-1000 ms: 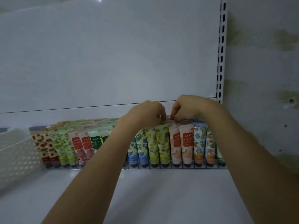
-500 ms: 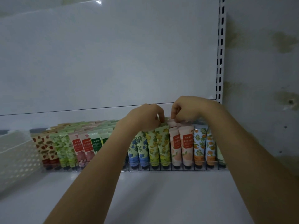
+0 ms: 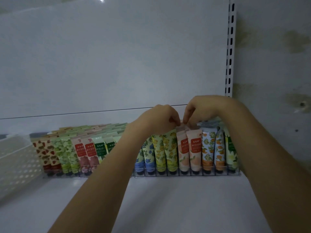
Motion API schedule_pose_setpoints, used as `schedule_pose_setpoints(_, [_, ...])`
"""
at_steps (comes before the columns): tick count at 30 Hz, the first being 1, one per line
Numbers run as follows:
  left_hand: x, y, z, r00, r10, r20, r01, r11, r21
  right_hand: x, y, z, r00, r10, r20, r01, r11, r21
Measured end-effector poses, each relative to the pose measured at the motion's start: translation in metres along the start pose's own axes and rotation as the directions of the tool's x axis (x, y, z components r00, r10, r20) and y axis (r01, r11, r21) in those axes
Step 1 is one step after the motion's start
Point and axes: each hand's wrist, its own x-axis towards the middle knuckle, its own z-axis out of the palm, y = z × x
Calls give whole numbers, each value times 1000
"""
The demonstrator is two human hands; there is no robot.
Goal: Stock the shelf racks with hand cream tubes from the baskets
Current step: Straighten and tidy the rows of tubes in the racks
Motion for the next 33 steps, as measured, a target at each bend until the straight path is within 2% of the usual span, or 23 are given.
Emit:
schedule_pose_setpoints(2, [0,0,1,1000,-4,11,4,1000,7,0,2,1,999,38,30,-38,999,-22])
schedule_pose_setpoints(12, [3,-1,4,1000,5,4,-5,1000,-10,3,1,8,996,87,-33,-89,994,-63])
schedule_pose_setpoints(19, [4,-2,5,1000,21,8,-21,1000,-4,2,0,6,997,38,-61,-42,997,-64])
schedule_pose_setpoints(26, [7,-4,8,1000,16,2,-15,998,-59,5,1,9,999,36,-28,-38,997,-70])
schedule_pose_setpoints(29, [6,-4,7,1000,6,6,-6,997,-83,4,3,5,997,8,-74,-11,999,-31])
schedule_pose_setpoints(33, [6,-7,6,1000,-2,-3,2,995,-97,6,3,4,975,-7,-221,20,998,54])
